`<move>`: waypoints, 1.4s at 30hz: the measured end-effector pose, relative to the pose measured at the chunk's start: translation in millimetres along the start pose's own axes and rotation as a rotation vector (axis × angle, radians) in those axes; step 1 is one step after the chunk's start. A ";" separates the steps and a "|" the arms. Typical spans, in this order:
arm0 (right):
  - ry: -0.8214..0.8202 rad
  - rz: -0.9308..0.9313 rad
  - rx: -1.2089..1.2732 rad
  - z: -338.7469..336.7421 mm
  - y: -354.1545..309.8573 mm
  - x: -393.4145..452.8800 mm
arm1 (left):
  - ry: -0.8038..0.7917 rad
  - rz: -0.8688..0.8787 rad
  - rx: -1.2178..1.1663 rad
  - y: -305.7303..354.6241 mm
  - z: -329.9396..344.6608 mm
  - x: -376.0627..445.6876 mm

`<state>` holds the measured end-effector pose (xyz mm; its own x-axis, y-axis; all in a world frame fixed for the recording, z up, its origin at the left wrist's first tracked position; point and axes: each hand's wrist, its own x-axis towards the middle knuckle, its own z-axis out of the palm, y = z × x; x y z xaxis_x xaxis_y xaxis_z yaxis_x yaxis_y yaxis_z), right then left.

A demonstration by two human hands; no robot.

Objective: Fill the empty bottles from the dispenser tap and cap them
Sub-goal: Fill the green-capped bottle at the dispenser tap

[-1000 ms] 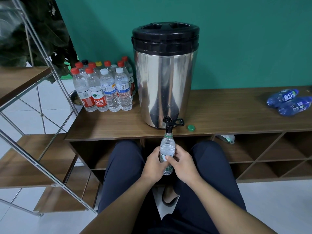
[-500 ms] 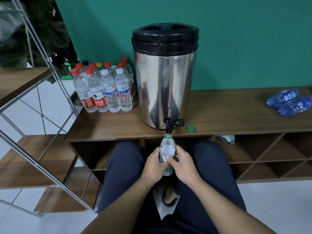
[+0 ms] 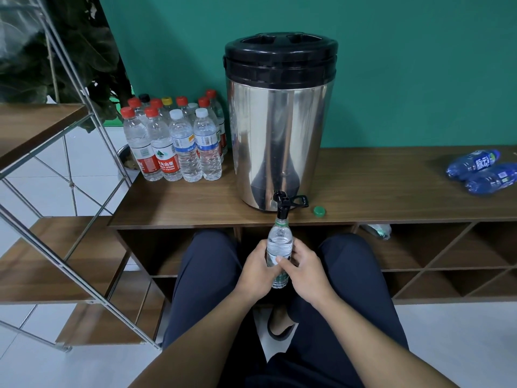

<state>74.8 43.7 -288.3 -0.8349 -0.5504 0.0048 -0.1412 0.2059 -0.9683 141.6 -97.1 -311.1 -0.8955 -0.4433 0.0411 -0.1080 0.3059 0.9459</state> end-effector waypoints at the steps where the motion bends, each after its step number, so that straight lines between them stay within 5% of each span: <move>1: -0.002 0.003 -0.005 -0.5 -1.2 -0.2 | 0.001 0.004 0.001 -0.3 0.1 0.2; 19: 0.068 0.035 0.043 -17.7 -28.6 4.1 | -0.017 -0.056 -0.069 -1.3 -0.3 2.5; 28: 0.204 -0.136 0.004 -30.1 -86.4 22.9 | -0.018 -0.074 -0.042 -2.9 -0.3 2.8; 42: 0.167 0.109 0.284 -35.1 -120.8 48.6 | -0.012 -0.082 -0.041 -1.4 -0.7 2.7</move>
<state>32.6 20.5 -162.3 -0.9159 -0.3923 -0.0844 0.0878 0.0094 -0.9961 139.7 -99.3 -312.1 -0.8893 -0.4555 -0.0407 -0.1636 0.2339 0.9584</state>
